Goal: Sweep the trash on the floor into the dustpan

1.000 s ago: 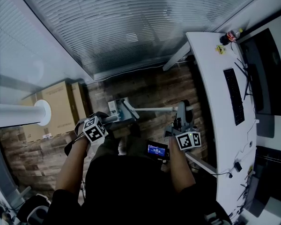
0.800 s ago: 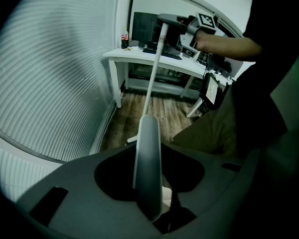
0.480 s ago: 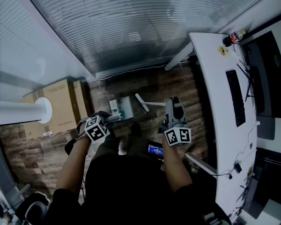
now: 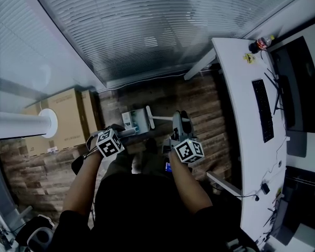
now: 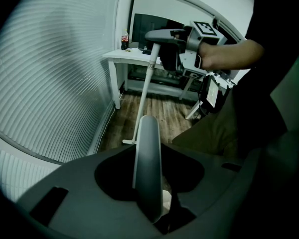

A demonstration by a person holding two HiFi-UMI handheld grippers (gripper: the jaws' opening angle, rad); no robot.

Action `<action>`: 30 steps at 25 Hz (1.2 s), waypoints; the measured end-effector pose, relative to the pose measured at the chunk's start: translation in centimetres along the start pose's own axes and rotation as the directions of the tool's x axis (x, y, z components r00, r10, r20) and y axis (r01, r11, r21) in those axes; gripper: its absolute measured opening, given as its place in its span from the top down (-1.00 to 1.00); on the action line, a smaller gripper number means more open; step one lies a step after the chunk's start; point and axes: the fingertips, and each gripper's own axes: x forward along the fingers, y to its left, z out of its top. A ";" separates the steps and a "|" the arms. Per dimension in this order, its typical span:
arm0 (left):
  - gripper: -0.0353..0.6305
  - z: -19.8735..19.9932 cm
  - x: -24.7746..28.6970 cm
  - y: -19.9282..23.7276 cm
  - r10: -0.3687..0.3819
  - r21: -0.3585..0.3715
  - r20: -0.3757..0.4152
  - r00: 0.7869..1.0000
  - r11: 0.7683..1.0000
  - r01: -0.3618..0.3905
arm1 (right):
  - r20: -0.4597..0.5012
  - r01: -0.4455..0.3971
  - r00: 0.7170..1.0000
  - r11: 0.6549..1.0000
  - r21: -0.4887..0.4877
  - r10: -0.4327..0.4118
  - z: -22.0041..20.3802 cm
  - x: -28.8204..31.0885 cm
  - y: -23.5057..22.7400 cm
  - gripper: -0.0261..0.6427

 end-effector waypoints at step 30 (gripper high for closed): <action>0.55 -0.2 0.2 -0.2 -0.004 0.001 0.003 1.000 1.000 0.004 | -0.039 -0.055 0.997 0.946 0.319 0.071 -0.7 -2.8 0.4 0.43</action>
